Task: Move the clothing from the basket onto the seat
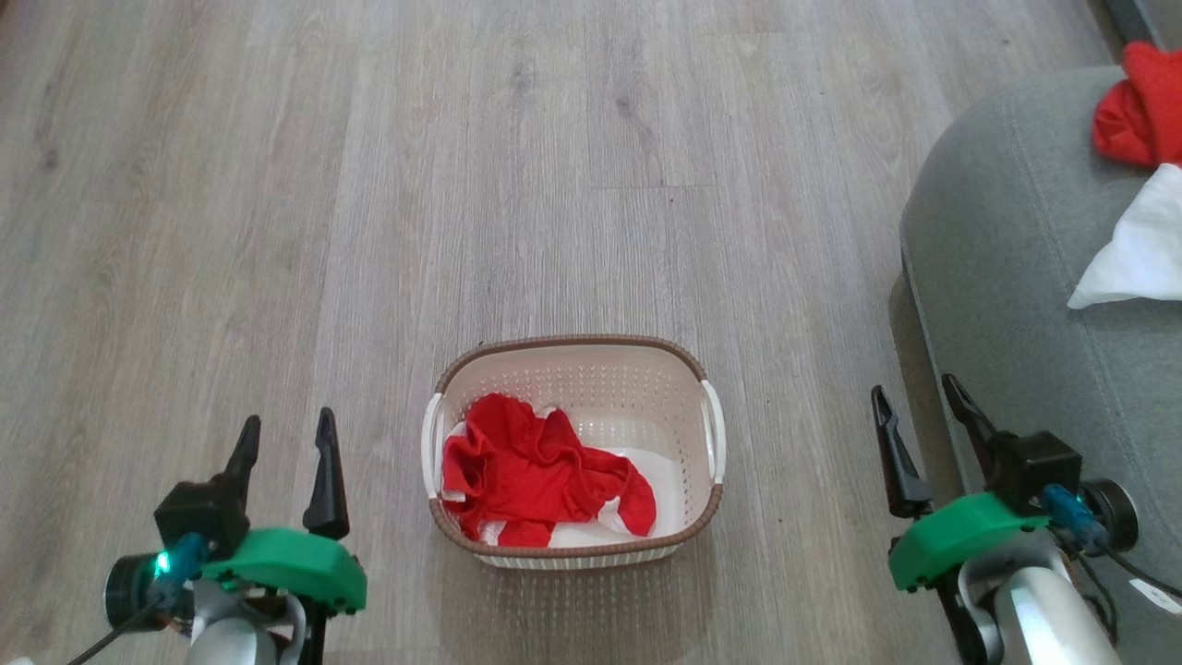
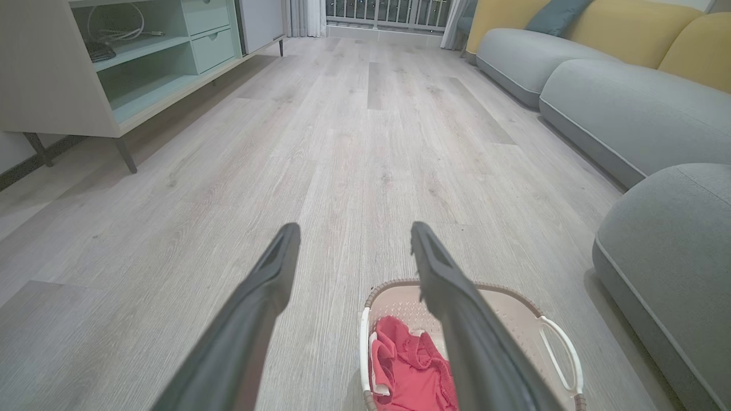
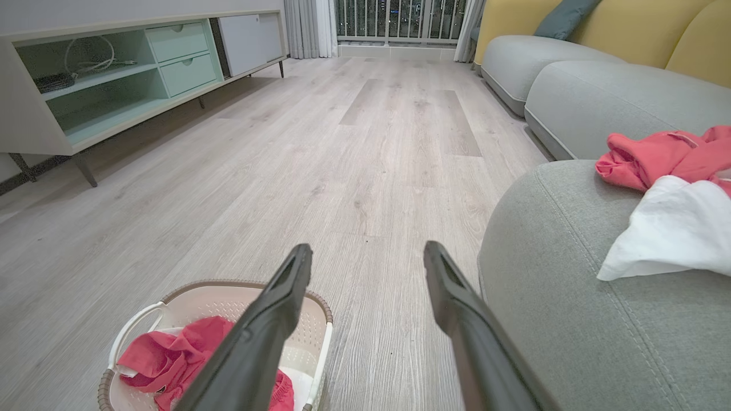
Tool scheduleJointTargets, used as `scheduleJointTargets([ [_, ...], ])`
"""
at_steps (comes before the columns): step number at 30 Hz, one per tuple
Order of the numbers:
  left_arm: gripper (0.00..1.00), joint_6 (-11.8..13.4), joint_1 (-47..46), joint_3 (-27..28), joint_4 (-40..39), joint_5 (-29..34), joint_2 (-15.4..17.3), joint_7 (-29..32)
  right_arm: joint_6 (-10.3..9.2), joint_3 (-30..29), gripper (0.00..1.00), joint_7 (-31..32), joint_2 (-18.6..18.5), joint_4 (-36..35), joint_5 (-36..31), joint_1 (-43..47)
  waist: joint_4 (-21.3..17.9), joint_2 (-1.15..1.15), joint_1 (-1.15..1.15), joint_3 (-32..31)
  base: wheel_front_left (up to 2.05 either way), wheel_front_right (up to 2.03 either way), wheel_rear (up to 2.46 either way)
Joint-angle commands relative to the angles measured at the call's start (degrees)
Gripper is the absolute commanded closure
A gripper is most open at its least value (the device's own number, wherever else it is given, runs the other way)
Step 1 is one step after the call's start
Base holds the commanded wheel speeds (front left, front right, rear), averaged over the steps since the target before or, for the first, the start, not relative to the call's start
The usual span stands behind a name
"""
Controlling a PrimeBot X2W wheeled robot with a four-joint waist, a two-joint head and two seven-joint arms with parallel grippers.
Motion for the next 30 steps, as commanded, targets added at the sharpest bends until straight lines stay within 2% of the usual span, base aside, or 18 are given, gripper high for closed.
scheduleJointTargets([
  [1,0.00,0.5,-2.0,1.6,-1.9,-0.3,0.4,-0.3,-0.02,1.4,0.00,-0.4,-0.5,-1.5,0.3,-1.0,0.0,0.00,0.00,0.1,0.00,0.00,0.00],
  [13,0.00,0.6,-2.1,1.3,-1.9,-0.3,0.4,-0.3,-0.02,1.5,0.00,-0.4,-0.3,-1.6,0.5,-1.1,-0.4,0.00,0.00,0.7,0.00,0.00,0.00],
  [22,0.00,0.2,-4.1,0.1,-1.4,-0.2,0.4,-0.3,-0.02,1.4,0.00,-0.4,-0.1,-2.7,0.5,-2.5,-1.1,0.00,0.00,4.5,0.00,0.00,0.00],
  [26,0.00,-0.4,-7.8,-2.2,0.1,0.3,0.4,-0.3,-0.02,1.4,0.00,-0.4,0.0,-4.1,0.3,-4.6,-1.8,0.00,0.00,9.2,0.00,0.00,0.00],
  [30,0.00,-1.1,-13.4,-6.0,3.4,0.5,0.4,-0.3,-0.02,1.0,0.00,-0.4,0.2,-6.7,0.0,-8.0,-2.7,0.00,0.00,16.7,0.00,0.00,0.00],
])
